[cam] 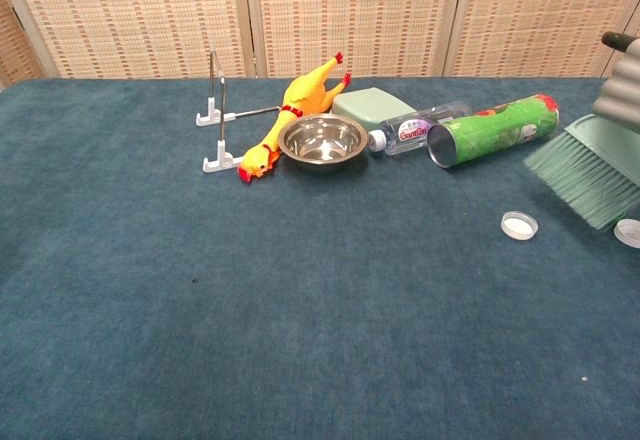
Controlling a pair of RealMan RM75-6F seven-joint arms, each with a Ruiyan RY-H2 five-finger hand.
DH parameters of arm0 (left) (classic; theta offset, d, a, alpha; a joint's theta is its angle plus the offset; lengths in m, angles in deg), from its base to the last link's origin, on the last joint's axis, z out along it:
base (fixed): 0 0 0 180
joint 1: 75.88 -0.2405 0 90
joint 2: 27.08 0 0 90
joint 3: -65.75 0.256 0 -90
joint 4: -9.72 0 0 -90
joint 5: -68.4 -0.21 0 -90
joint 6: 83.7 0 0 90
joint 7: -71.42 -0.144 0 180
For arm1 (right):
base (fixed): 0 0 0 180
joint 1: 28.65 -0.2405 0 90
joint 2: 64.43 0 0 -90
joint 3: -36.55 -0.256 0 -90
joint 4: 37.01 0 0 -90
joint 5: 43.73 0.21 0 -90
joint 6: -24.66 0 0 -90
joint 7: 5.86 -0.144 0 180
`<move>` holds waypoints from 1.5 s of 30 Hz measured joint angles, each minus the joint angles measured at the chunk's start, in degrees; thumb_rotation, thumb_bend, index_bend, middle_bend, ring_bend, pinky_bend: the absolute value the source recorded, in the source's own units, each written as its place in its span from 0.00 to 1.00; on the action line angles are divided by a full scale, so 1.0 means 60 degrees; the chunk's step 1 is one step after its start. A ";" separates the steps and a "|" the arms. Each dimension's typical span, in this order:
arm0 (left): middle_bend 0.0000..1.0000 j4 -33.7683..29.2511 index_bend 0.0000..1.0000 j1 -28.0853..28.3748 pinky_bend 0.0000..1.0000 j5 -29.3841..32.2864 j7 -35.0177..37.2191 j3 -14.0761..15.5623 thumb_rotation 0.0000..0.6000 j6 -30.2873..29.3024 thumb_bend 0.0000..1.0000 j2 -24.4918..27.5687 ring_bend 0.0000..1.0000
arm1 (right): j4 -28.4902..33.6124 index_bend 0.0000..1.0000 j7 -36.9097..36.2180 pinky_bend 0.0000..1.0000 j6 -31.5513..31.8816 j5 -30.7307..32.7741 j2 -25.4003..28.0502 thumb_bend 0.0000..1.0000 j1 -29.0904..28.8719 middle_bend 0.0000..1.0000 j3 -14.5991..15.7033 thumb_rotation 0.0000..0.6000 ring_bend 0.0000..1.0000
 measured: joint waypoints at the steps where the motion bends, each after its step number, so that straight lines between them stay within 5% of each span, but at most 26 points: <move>1: 0.00 -0.0017 0.00 -0.0010 0.06 -0.0016 0.0017 0.0009 1.00 -0.0027 0.47 0.0026 0.00 | 0.0184 0.92 -0.0084 0.05 -0.0006 -0.0100 0.0040 0.42 -0.0007 0.74 -0.0070 1.00 0.40; 8: 0.00 -0.0109 0.00 -0.0097 0.06 -0.0121 0.0193 0.0046 1.00 -0.0248 0.47 0.0199 0.00 | 0.1051 0.92 0.0165 0.05 -0.0088 -0.0693 -0.0191 0.42 -0.0231 0.74 -0.0459 1.00 0.40; 21: 0.00 -0.0178 0.00 -0.0219 0.06 -0.0242 0.0334 0.0134 1.00 -0.0422 0.47 0.0391 0.00 | -0.0281 0.92 0.2062 0.05 -0.0391 -0.0117 -0.1609 0.42 -0.0465 0.74 -0.0354 1.00 0.40; 45: 0.00 -0.0240 0.00 0.0088 0.06 0.0033 -0.0499 -0.0001 1.00 0.0211 0.47 -0.0161 0.00 | -0.1286 0.92 0.1451 0.05 -0.0445 0.0462 -0.0406 0.42 0.0535 0.74 0.0238 1.00 0.40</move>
